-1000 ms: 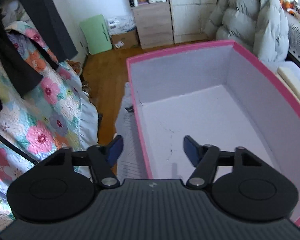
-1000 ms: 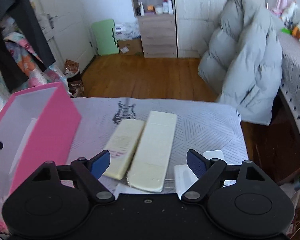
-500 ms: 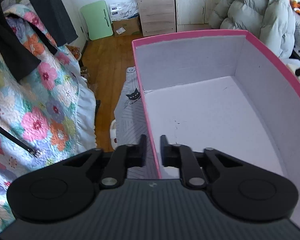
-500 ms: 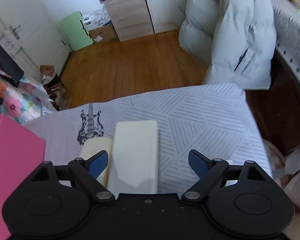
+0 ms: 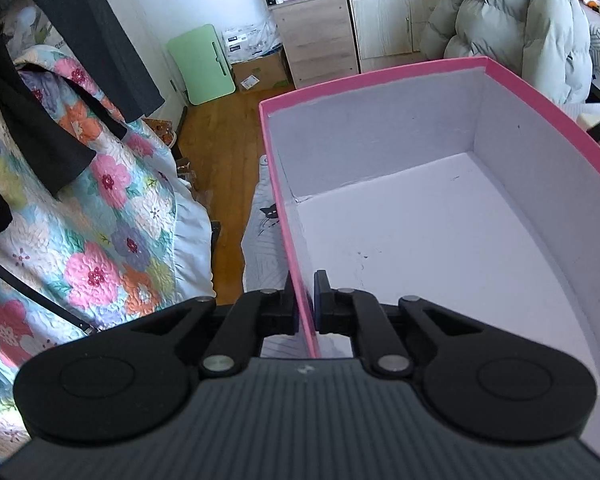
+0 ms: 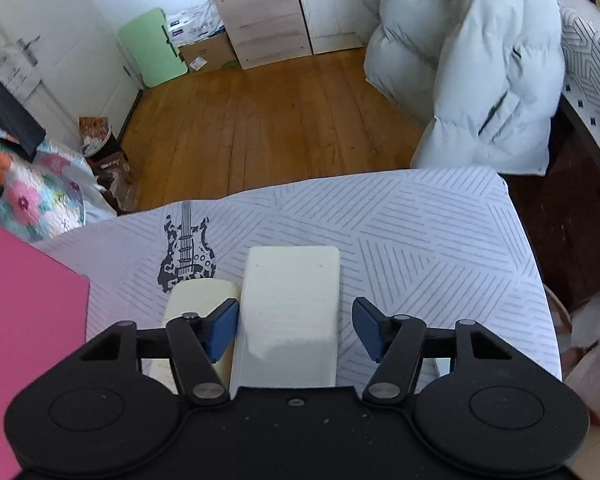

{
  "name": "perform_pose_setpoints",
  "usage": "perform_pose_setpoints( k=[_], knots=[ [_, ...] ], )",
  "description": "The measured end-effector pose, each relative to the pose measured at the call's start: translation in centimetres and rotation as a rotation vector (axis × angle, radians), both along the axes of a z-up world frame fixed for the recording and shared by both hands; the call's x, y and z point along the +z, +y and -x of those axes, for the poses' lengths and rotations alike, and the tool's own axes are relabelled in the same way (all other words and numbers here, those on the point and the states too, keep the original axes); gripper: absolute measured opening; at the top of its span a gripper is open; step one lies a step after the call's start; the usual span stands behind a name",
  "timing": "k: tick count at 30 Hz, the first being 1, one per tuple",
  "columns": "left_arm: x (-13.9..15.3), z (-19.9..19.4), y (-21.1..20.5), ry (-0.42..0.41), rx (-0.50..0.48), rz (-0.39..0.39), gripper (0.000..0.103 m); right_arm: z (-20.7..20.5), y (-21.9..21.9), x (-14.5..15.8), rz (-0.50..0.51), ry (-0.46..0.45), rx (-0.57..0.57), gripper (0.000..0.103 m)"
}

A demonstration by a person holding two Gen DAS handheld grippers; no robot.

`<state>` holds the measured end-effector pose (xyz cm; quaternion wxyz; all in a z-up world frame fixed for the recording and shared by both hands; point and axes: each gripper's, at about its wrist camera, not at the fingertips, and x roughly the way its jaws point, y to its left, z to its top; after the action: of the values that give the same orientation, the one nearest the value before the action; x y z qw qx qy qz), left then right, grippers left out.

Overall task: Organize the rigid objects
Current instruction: 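Clamp the pink box wall with the left tool while the right tool reaches the white remote, then grasp the white remote with the right tool and lower it into the pink box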

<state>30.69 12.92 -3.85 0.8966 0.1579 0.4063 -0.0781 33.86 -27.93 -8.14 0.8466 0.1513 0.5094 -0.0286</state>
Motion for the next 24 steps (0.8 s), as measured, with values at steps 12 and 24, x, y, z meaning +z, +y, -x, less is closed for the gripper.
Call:
perform_pose_setpoints(
  k=[12,24],
  knots=[
    [1.8,0.3,-0.1,-0.032,0.057,0.012,0.031,4.0,1.6,4.8,0.077,-0.15,0.016,0.058],
    [2.0,2.7,2.2,0.006,0.102,0.158,0.005,9.5,4.1,9.8,0.128,-0.354,0.05,0.058]
  ],
)
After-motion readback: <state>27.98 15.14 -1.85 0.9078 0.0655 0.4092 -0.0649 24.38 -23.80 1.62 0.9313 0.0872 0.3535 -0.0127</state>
